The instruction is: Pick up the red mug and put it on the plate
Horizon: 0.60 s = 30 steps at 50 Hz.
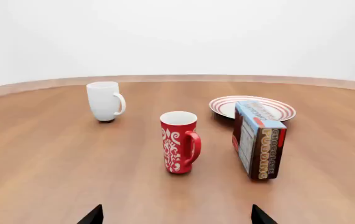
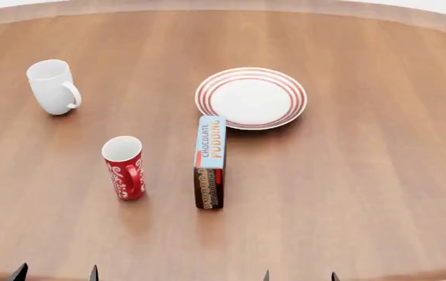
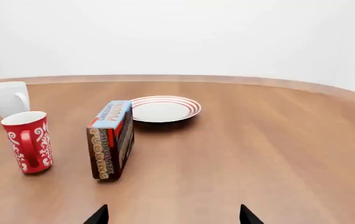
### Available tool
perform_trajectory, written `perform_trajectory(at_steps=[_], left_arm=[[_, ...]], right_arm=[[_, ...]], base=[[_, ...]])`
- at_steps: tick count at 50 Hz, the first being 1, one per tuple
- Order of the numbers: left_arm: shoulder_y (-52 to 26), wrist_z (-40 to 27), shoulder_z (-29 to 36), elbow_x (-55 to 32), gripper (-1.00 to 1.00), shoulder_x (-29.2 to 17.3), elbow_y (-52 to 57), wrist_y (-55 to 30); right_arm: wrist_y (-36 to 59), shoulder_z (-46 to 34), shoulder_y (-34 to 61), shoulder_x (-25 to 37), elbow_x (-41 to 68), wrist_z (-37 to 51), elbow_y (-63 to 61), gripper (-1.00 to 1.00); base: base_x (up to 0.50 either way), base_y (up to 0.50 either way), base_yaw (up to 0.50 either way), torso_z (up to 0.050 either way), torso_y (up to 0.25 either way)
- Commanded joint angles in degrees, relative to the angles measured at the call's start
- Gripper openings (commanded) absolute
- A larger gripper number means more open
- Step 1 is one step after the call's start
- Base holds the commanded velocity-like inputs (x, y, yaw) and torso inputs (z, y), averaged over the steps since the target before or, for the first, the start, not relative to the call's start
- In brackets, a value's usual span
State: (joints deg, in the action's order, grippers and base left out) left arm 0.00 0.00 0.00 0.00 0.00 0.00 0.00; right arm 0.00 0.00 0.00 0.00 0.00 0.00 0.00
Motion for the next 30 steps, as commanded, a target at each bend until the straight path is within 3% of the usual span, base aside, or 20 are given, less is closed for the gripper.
perform_trajectory(at_steps=[1,14,30], left_arm=[[0.0,-0.7,1.0,-1.3,1.0,-0.9,0.0,0.1],[-0.1,-2.6,3.6,-3.3,1.0,-3.1,-0.4,1.3],[-0.7,-2.5,5.8,-3.2,1.0,-4.7,-4.8,13.2]], right_arm=[[0.2,-1.1,-0.1,0.9,1.1,1.0,0.0,1.0],[0.1,-3.5,0.3,3.0,3.3,2.8,0.6,1.0],[0.2,-5.0,0.2,4.3,4.8,4.1,0.2,1.0]], base=[[0.0,0.0,0.0,0.0,0.0],[0.0,0.0,0.0,0.0,0.0],[0.0,0.0,0.0,0.0,0.0]])
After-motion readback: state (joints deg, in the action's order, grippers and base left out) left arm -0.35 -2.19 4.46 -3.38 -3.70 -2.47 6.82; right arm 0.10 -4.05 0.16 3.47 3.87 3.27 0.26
